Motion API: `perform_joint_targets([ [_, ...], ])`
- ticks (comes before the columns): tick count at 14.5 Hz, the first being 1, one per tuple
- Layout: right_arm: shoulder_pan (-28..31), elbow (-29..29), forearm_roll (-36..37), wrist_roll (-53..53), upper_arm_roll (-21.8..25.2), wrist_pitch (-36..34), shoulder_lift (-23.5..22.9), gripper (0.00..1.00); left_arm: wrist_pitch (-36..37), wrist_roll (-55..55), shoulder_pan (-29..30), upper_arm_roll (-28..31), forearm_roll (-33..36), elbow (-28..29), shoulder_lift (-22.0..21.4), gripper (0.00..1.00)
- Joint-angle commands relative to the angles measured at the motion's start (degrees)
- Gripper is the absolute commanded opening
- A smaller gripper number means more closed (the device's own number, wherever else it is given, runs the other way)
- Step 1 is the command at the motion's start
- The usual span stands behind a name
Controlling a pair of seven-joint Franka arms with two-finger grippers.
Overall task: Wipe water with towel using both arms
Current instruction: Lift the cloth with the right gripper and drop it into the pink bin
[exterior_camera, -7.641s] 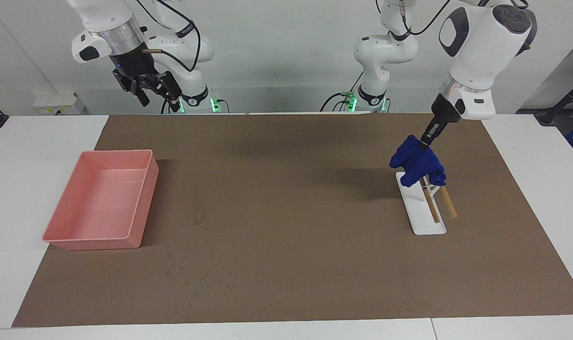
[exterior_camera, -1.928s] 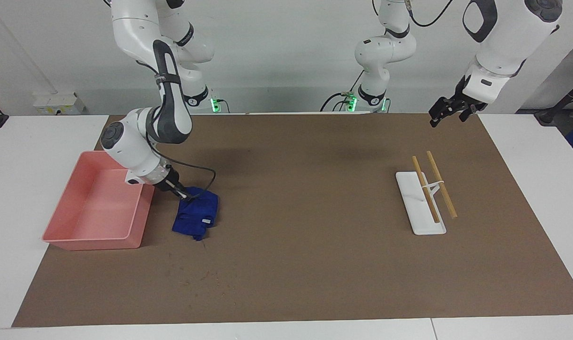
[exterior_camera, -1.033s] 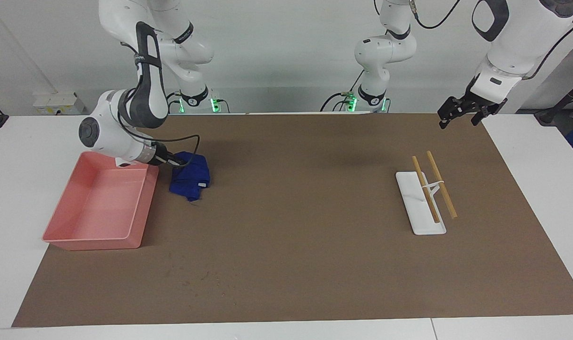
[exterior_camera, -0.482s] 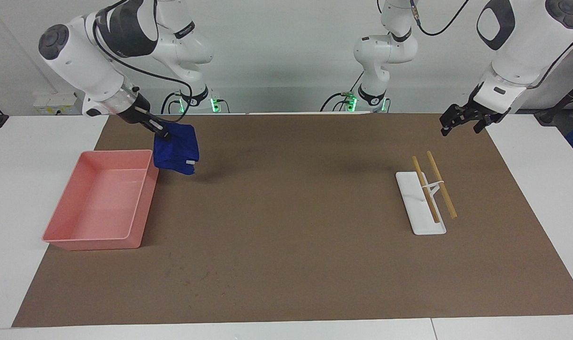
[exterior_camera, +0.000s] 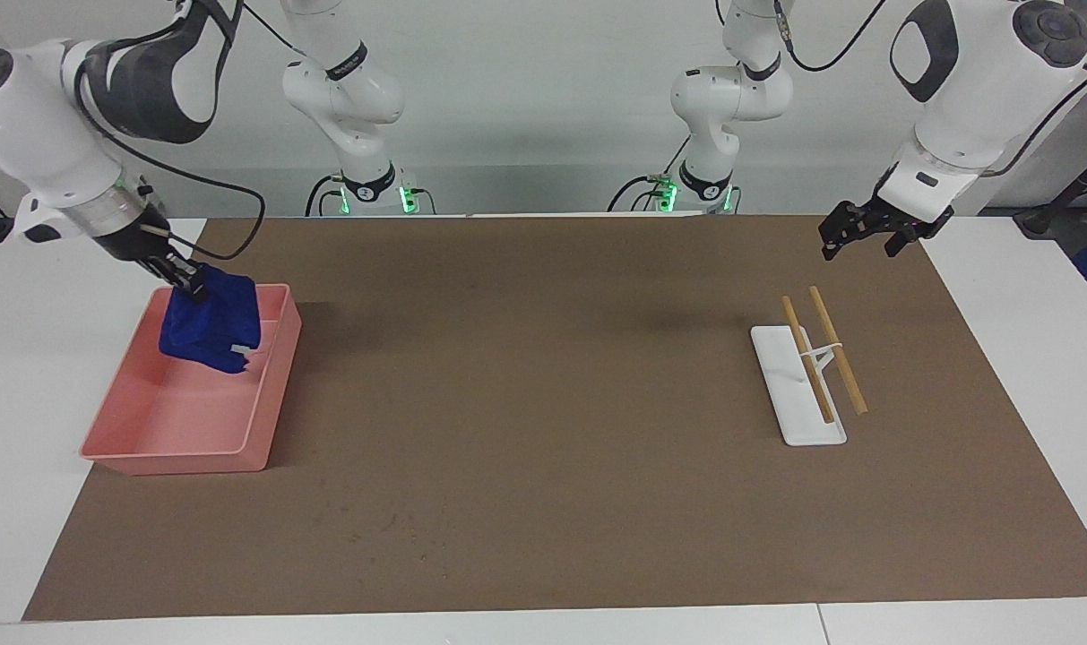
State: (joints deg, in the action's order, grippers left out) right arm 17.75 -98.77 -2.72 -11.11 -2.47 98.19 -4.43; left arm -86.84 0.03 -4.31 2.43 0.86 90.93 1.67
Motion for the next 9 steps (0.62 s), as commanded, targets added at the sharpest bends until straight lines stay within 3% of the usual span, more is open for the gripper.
perform_joint_targets([
  [1, 3.3, -1.8, 1.3, 6.6, -0.8, 0.9, -1.8, 0.0, 1.3, -0.2, -0.7, 1.0, 0.4, -0.5, -0.7, 1.0],
  [5, 5.5, -13.5, 1.3, 12.2, -0.8, 7.8, 0.6, 0.0, 0.8, -0.4, -0.9, 0.9, 0.4, -0.3, -0.7, 1.0],
  [9, 4.9, -15.3, 1.4, 11.9, -0.8, 13.2, -1.3, 0.0, 0.6, -0.7, -0.8, 0.9, 0.3, -0.2, -0.9, 1.0],
])
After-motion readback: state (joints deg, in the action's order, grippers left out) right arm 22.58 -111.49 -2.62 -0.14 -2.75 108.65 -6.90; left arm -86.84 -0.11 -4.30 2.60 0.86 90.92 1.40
